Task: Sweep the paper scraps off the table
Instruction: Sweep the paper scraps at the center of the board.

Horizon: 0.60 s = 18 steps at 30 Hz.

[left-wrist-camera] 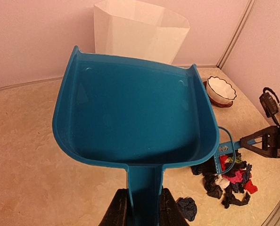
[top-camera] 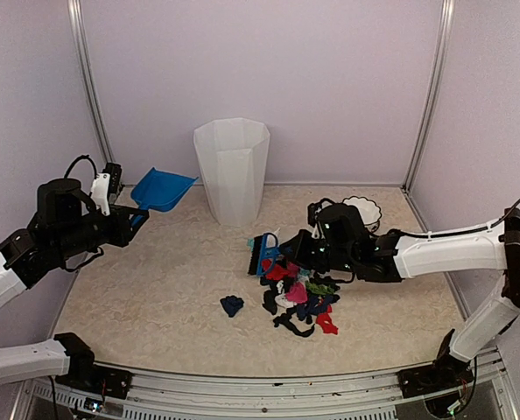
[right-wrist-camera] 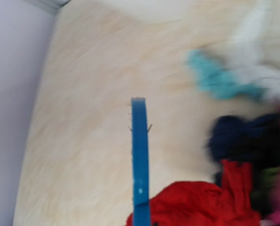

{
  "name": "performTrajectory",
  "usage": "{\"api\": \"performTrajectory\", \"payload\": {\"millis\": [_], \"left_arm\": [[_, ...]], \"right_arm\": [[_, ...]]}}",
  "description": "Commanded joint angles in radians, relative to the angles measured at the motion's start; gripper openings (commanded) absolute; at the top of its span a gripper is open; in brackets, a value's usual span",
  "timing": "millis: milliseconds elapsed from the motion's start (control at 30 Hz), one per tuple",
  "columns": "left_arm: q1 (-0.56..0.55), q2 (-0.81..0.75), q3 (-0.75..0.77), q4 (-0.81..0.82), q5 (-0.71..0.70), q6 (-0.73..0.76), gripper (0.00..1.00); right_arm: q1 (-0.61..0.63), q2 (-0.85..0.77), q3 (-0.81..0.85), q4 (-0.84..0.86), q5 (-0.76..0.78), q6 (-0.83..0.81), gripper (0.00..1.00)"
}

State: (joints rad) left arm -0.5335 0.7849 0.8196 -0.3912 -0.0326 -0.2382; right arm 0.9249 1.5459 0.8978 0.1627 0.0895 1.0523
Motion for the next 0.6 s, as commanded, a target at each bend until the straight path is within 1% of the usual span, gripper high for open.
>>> {"api": "performTrajectory", "payload": {"millis": [0, 133, 333, 467, 567], "left_arm": [[-0.009, 0.0, -0.006, 0.003, -0.017, -0.006, 0.0], [-0.012, 0.002, -0.005, 0.001, -0.022, -0.007, 0.0], [-0.02, 0.005, -0.005, -0.001, -0.027, -0.011, 0.0], [-0.039, 0.01, -0.005, -0.004, -0.043, -0.018, 0.0], [-0.093, 0.017, -0.002, -0.011, -0.081, -0.037, 0.0]], "right_arm": [[0.059, -0.01, 0.039, 0.022, -0.095, -0.13, 0.0], [0.105, 0.08, 0.087, 0.068, -0.229, -0.197, 0.0], [0.153, 0.251, 0.194, 0.07, -0.352, -0.239, 0.0], [0.156, 0.336, 0.239, 0.004, -0.36, -0.251, 0.0], [0.153, 0.353, 0.246, -0.059, -0.303, -0.26, 0.0]]}}
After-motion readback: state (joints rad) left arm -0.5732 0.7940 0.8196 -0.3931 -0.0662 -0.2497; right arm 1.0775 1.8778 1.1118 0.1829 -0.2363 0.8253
